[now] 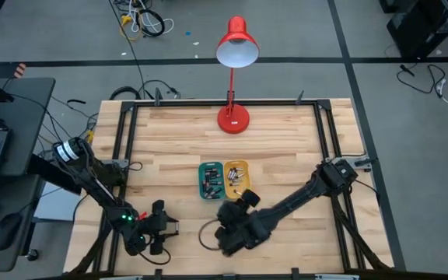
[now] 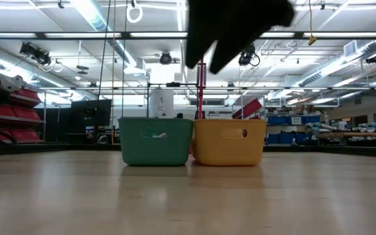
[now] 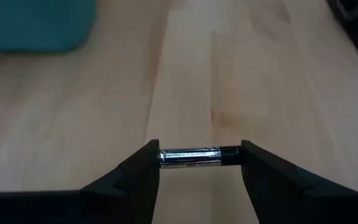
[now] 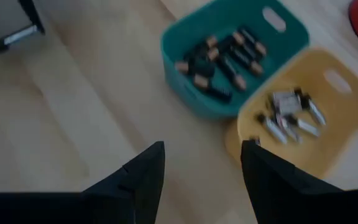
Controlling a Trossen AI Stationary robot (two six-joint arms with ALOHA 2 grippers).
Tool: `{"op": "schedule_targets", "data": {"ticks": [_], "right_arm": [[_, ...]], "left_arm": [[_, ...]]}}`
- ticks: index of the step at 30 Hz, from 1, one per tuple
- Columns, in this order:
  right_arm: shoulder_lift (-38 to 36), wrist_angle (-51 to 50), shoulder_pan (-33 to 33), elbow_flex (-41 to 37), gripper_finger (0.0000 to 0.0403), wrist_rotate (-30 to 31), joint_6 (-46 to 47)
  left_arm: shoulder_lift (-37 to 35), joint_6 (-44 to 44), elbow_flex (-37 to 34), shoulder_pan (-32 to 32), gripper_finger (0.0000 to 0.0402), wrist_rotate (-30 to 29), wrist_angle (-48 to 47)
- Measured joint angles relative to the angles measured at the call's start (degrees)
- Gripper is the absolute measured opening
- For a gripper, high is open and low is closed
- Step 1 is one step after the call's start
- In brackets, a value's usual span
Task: Sort batteries
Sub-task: Put the white battery into the yellow bin
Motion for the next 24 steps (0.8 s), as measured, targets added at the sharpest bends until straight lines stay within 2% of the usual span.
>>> {"op": "schedule_targets", "data": {"ticks": [4,12,20,24], "right_arm": [[0.00,-3.95,3.11,0.00,0.0197,0.11,7.18],[0.00,-9.92,7.90,0.00,0.0197,1.99,17.54],[0.00,-22.41,10.93,0.04,0.0197,3.50,29.74],[0.00,-22.92,11.91,0.04,0.0197,4.11,30.92]], "left_arm": [[-1.45,6.03,2.42,4.51,0.0210,0.80,0.11],[-1.92,25.86,11.04,16.73,0.0210,4.78,0.09],[-1.92,38.09,16.18,29.57,0.0210,14.85,4.66],[-1.93,41.63,16.98,35.03,0.0210,20.25,9.77]]}}
